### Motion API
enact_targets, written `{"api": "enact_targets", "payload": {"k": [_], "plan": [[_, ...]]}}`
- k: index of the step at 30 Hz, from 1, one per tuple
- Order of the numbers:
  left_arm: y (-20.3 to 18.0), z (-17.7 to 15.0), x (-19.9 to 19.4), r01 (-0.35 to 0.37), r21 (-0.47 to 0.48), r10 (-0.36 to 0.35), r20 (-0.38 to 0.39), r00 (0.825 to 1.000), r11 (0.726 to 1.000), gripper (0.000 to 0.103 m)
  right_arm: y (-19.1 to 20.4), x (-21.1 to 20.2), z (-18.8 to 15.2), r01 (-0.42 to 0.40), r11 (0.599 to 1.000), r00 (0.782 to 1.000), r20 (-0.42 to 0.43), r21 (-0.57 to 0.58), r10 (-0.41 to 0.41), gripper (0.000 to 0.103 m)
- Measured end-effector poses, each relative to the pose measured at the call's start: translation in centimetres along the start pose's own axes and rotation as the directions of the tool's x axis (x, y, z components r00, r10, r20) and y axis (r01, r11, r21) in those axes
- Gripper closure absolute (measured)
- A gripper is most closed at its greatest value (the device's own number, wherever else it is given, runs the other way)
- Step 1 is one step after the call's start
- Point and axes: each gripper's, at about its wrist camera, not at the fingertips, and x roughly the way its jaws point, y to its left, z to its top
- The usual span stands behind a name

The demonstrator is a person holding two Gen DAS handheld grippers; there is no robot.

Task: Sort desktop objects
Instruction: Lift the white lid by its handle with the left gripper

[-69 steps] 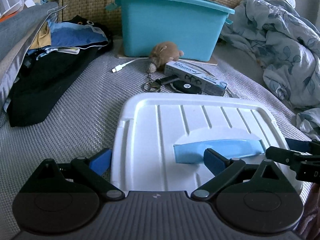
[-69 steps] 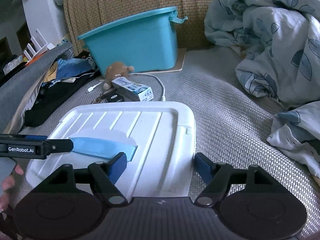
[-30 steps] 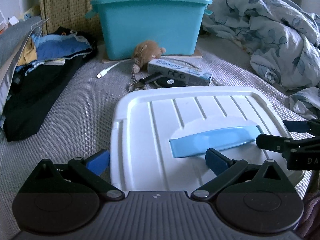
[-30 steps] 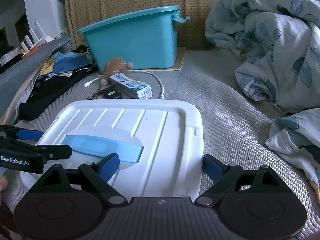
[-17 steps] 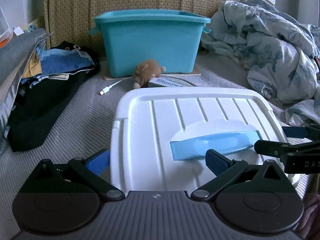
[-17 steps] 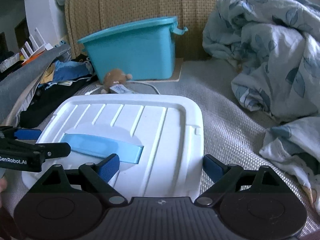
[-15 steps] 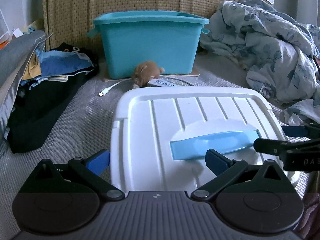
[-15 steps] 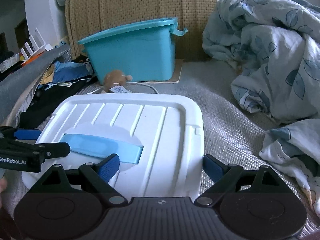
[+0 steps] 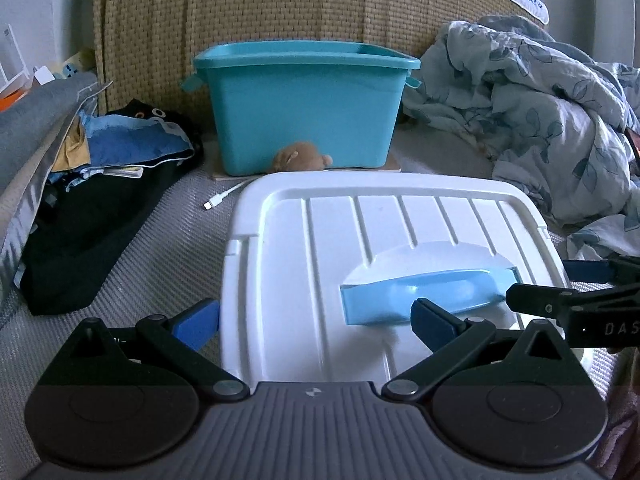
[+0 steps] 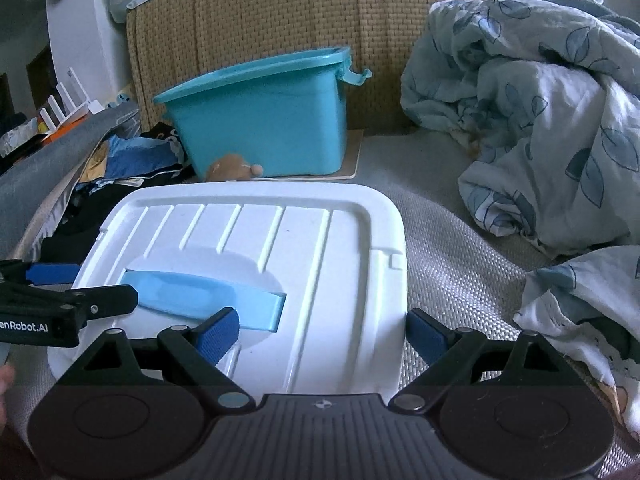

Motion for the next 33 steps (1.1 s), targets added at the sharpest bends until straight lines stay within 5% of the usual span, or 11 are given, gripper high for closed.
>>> {"api": "enact_targets", "payload": {"k": [33], "plan": [[0.5, 1.0, -1.0, -0.025, -0.039, 0.028, 0.079, 0.996, 0.999, 0.0, 0.7, -0.1, 2.0, 0.01, 1.0, 0.999, 0.052, -0.023, -0.009, 0.01]]}}
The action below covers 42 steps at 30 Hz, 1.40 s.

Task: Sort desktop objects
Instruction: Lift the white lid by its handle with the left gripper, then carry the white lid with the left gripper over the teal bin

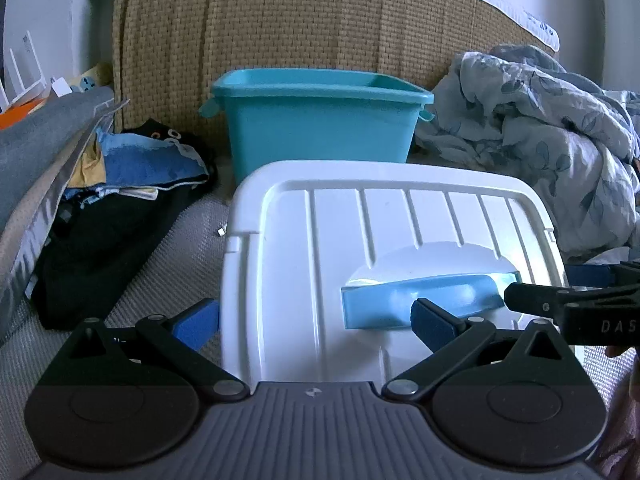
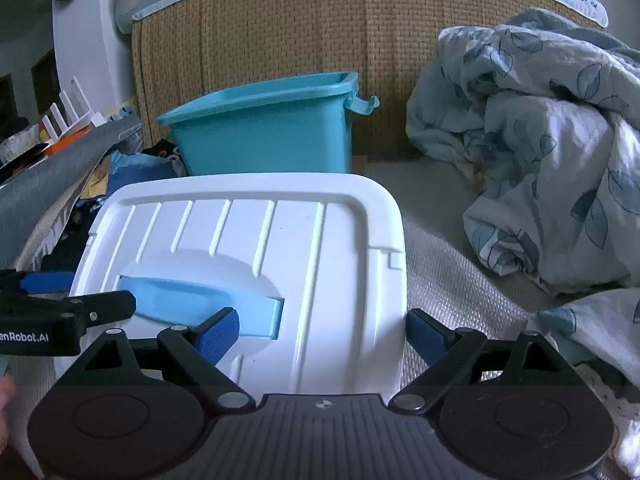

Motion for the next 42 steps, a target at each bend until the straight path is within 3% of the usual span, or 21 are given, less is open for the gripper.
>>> {"api": "enact_targets", "payload": {"k": [42], "plan": [[0.8, 3.3, -1.4, -0.04, -0.034, 0.043, 0.115, 0.992, 0.999, 0.0, 0.6, -0.4, 3.5, -0.018, 1.0, 0.995, 0.1, -0.021, 0.02, 0.01]]}}
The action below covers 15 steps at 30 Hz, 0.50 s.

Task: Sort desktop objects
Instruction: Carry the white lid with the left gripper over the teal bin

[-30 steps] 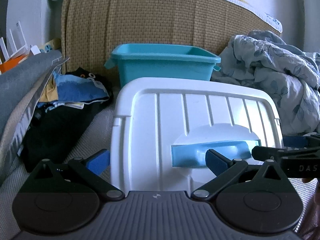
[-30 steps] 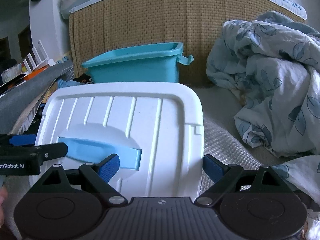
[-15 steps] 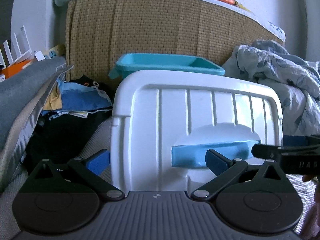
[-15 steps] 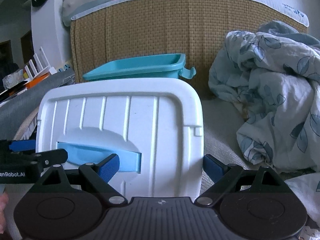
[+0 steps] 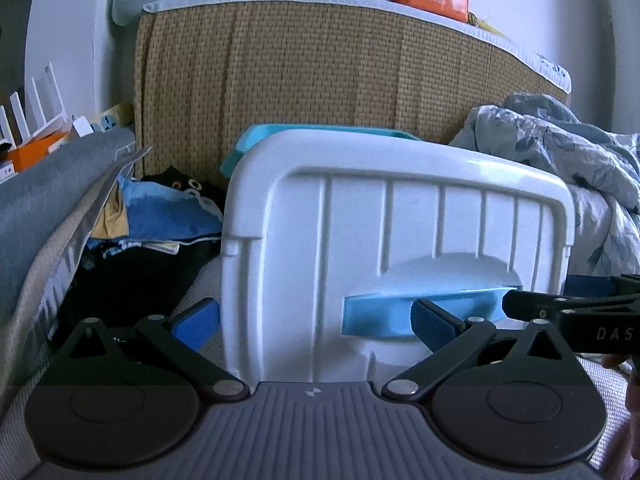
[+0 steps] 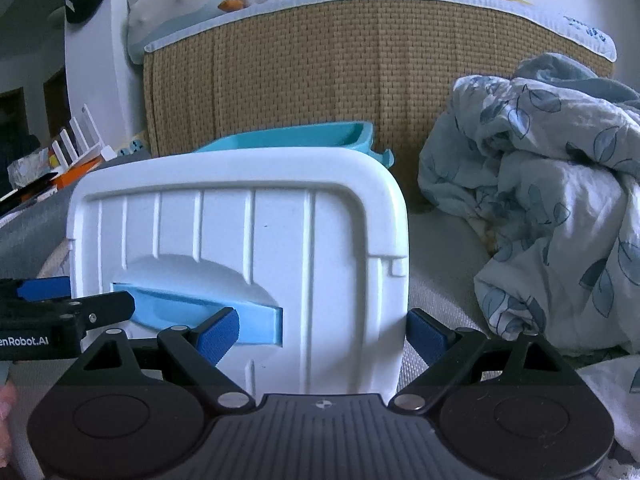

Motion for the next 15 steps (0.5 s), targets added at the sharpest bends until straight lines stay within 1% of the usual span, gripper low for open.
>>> {"api": "enact_targets", "payload": {"k": [15], "plan": [[0.3, 2.3, 0.7, -0.018, -0.009, 0.018, 0.037, 0.999, 1.0, 0.0, 0.1, 0.7, 2.3, 0.0, 1.0, 0.999, 0.045, -0.008, 0.001, 0.01]]}}
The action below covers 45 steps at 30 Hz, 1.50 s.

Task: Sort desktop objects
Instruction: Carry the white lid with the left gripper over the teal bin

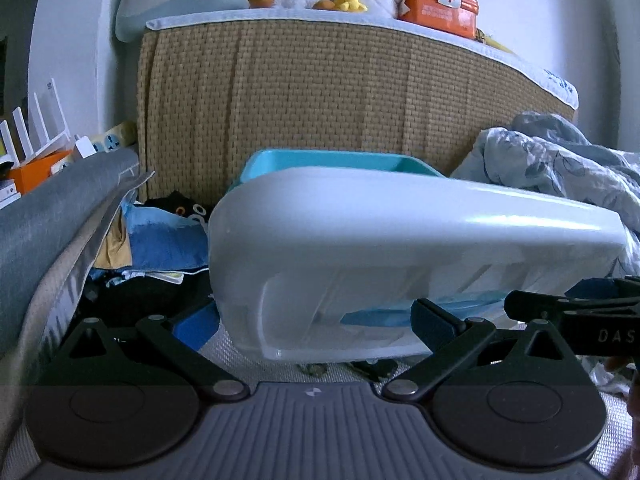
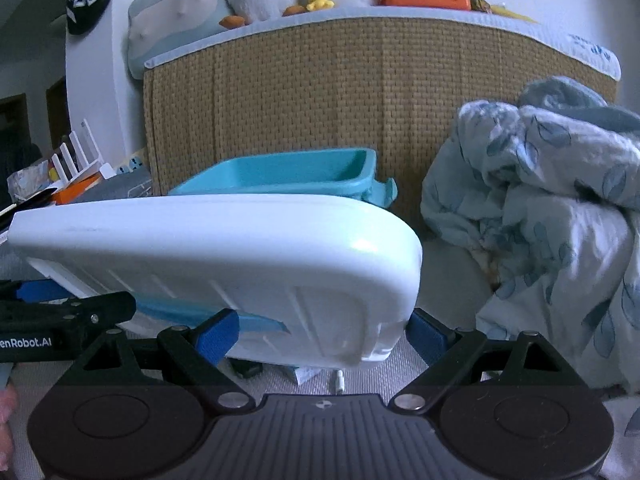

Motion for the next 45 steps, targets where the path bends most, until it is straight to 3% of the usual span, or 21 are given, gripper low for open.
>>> {"api": "enact_targets", "payload": {"k": [27, 45], "plan": [[1.7, 7.4, 5.4, 0.0, 0.024, -0.002, 0.076, 0.997, 1.0, 0.0, -0.1, 4.6, 7.7, -0.013, 0.999, 0.995, 0.101, -0.038, 0.017, 0.01], [2.3, 9.7, 8.8, 0.013, 0.018, -0.014, 0.061, 0.998, 1.0, 0.0, -0.8, 7.6, 9.2, -0.011, 0.999, 0.995, 0.097, -0.047, 0.015, 0.01]]}}
